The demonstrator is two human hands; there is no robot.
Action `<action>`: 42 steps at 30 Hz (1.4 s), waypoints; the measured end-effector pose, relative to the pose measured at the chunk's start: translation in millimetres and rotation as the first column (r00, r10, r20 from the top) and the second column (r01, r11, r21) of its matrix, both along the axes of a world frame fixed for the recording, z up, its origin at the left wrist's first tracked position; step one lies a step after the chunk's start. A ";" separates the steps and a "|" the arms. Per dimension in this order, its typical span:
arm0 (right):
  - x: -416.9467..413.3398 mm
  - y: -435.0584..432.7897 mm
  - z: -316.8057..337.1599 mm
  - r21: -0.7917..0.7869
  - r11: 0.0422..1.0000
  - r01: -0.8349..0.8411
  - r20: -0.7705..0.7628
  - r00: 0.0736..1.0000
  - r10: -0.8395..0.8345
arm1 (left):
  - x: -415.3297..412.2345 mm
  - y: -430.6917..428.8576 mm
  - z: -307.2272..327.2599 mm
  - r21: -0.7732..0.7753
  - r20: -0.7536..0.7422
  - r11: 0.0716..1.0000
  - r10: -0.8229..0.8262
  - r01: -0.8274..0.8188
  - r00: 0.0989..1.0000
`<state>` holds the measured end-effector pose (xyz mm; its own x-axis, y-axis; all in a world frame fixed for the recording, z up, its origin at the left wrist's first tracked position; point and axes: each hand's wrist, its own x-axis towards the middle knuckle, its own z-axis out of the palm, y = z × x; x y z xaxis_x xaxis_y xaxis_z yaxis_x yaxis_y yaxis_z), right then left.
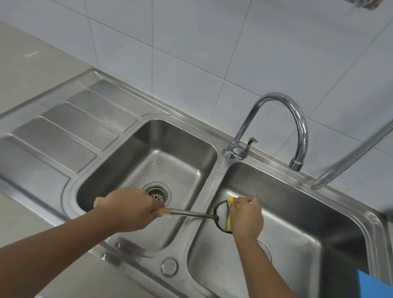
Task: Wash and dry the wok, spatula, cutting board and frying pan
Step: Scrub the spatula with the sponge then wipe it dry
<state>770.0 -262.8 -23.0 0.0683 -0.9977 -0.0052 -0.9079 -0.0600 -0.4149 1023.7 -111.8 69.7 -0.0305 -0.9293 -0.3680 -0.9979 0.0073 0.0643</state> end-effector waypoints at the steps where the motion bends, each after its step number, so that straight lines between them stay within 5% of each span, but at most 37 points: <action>1: 4.1 6.5 -1.1 -0.025 0.999 -0.039 -0.028 0.999 0.038 | 0.7 -0.3 -1.8 -0.003 0.005 1.000 -0.008 0.008 1.000; 4: 3.1 26.6 -8.1 -0.019 0.971 -0.238 -0.068 0.969 0.236 | 2.2 0.9 -5.6 -0.010 0.010 1.000 -0.022 0.022 1.000; 7: -13.5 26.5 -9.4 0.051 0.997 -0.066 -0.047 0.997 0.068 | 1.2 3.1 -13.0 -0.039 -0.022 0.999 -0.023 0.022 1.000; 9: -2.9 44.1 -7.2 0.056 0.998 0.000 0.055 0.998 -0.003 | -3.1 4.6 -17.7 -0.062 -0.046 0.998 -0.022 0.020 0.999; 12: 33.6 99.8 2.1 0.044 0.990 -0.136 0.333 0.936 0.113 | -11.3 5.5 -22.6 -0.104 -0.065 0.995 -0.002 -0.005 0.998; 15: 34.2 117.4 5.2 -0.046 0.975 -0.218 0.360 0.907 0.220 | -20.6 1.1 -18.4 -0.141 -0.123 0.989 0.017 -0.034 0.992; 18: 8.2 90.2 18.5 -0.071 0.997 0.043 0.413 0.911 -0.010 | -37.9 -7.5 -9.7 -0.170 -0.192 0.984 0.024 -0.057 0.981; 23: -33.5 69.4 41.5 0.018 0.910 0.414 0.566 0.746 -0.351 | -48.2 -16.7 -7.4 -0.170 -0.229 0.981 0.051 -0.091 0.972; 28: 10.4 98.6 28.9 -0.172 0.981 -0.091 0.335 0.931 0.145 | -65.0 -14.8 -9.5 -0.202 -0.215 0.979 -0.037 -0.007 0.976; 33: -4.2 63.3 20.5 -0.117 0.973 0.198 0.232 0.958 -0.167 | -61.5 -3.5 -13.2 -0.224 -0.244 0.974 -0.032 -0.025 0.969; 39: 22.7 94.6 4.6 -0.310 0.929 -0.204 0.141 0.956 0.257 | -47.5 12.2 -22.3 -0.209 -0.253 0.974 0.035 -0.090 0.967; 42: 2.7 74.3 2.2 -0.223 0.974 0.046 0.155 0.988 -0.011 | -44.5 14.5 -21.4 -0.173 -0.262 0.980 0.056 -0.103 0.963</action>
